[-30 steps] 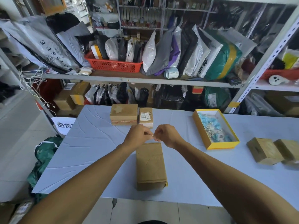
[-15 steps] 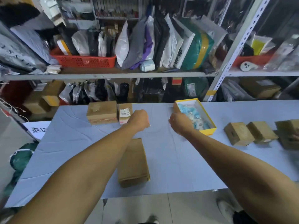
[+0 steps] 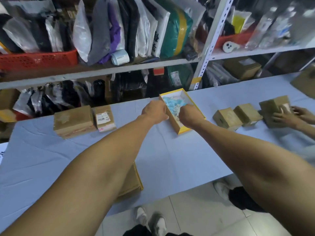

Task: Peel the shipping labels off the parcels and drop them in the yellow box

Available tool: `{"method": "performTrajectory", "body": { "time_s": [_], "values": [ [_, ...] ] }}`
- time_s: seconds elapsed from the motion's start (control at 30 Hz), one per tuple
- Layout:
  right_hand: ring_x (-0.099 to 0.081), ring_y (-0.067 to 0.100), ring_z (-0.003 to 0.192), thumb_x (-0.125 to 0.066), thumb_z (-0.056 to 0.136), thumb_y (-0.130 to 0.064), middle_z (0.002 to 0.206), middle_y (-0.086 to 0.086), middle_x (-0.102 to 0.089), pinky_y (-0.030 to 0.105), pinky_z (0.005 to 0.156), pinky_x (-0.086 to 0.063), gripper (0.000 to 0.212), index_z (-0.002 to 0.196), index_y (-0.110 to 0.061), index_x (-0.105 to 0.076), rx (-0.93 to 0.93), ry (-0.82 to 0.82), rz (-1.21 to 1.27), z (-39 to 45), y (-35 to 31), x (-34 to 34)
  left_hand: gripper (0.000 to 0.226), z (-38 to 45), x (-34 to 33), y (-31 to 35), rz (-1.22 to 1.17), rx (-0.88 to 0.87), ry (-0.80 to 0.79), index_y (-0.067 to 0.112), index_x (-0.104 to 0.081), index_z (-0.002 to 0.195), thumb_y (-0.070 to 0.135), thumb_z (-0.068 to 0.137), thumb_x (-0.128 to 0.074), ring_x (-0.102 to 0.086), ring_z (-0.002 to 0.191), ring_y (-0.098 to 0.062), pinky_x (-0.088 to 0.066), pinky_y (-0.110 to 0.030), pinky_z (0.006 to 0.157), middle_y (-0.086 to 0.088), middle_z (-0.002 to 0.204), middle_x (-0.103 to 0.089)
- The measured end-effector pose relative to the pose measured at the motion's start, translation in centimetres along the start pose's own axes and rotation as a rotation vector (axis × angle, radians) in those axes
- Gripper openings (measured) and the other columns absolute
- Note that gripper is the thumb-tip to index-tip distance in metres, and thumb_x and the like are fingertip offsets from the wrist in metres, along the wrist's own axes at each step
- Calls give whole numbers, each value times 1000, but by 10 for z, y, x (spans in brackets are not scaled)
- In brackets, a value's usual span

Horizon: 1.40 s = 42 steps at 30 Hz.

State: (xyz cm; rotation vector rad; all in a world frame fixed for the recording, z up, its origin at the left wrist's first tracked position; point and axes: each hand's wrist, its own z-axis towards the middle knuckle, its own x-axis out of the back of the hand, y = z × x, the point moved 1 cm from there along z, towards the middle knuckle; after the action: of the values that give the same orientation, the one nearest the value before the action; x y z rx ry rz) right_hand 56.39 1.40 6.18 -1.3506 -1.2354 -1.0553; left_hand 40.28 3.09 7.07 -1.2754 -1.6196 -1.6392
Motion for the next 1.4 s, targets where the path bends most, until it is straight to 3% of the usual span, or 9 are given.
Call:
{"method": "performTrajectory", "body": {
  "time_s": [0.23, 0.4, 0.53, 0.77, 0.87, 0.97, 1.2, 1.3, 1.4],
  "values": [
    [-56, 34, 89, -45, 90, -11, 93, 15, -52, 33, 65, -37, 18, 78, -5, -56, 40, 19, -49, 29, 22, -1, 19, 37, -21, 12, -28, -11, 58, 23, -61, 77, 39, 79, -71, -63, 90, -26, -51, -33, 70, -6, 94, -69],
    [-53, 32, 86, -44, 91, -13, 96, 14, -53, 33, 66, -41, 20, 84, -4, -61, 66, -10, -49, 69, 48, -12, 5, 67, -39, 19, -69, 15, 70, 20, -63, 86, 25, 86, -63, -62, 92, -26, -46, -32, 67, -6, 97, -68],
    [-46, 27, 78, -42, 92, -13, 89, 9, -47, 34, 67, -44, 22, 73, -9, -54, 108, -42, -50, 114, 69, -20, 18, 98, -61, 28, -120, 73, 155, 17, -69, 91, 21, 90, -51, -62, 89, -29, -52, -36, 68, -7, 93, -70],
    [-47, 28, 81, -43, 89, -13, 92, 12, -51, 33, 66, -44, 21, 76, -6, -57, 285, -150, -8, 169, 105, -40, 14, 139, -97, 48, -128, 238, 171, 15, -73, 92, 16, 88, -59, -62, 88, -26, -51, -34, 70, -6, 96, -68],
    [-49, 29, 80, -43, 89, -13, 86, 10, -48, 32, 62, -38, 23, 67, -9, -50, 353, -176, -2, 191, 116, -42, 17, 156, -100, 58, -172, 334, 161, 23, -65, 85, 7, 82, -62, -61, 90, -23, -53, -34, 74, -2, 98, -67],
    [-47, 28, 79, -43, 90, -14, 88, 9, -46, 32, 64, -37, 21, 73, -7, -54, 397, -207, 8, 204, 122, -48, 20, 170, -106, 58, -201, 387, 182, 21, -57, 80, 3, 77, -66, -62, 88, -24, -55, -38, 76, -4, 92, -66],
    [-44, 25, 78, -44, 90, -15, 87, 8, -43, 33, 64, -39, 17, 75, -10, -51, 407, -210, 23, 220, 140, -64, 21, 193, -122, 58, -242, 423, 151, 22, -62, 70, 6, 83, -57, -63, 85, -23, -55, -39, 76, -2, 86, -69],
    [-47, 27, 79, -43, 89, -15, 87, 7, -43, 32, 65, -40, 16, 76, -10, -52, 397, -218, 6, 222, 149, -66, 18, 196, -128, 58, -205, 431, 116, 18, -70, 85, 13, 90, -54, -63, 89, -26, -54, -38, 78, -6, 94, -70],
    [-49, 29, 84, -42, 91, -14, 89, 8, -43, 34, 67, -41, 16, 81, -8, -53, 405, -231, -8, 219, 146, -63, 27, 183, -125, 54, -61, 454, 56, 18, -67, 115, 28, 94, -54, -58, 108, -30, -48, -35, 82, -9, 116, -65]
  ]
}}
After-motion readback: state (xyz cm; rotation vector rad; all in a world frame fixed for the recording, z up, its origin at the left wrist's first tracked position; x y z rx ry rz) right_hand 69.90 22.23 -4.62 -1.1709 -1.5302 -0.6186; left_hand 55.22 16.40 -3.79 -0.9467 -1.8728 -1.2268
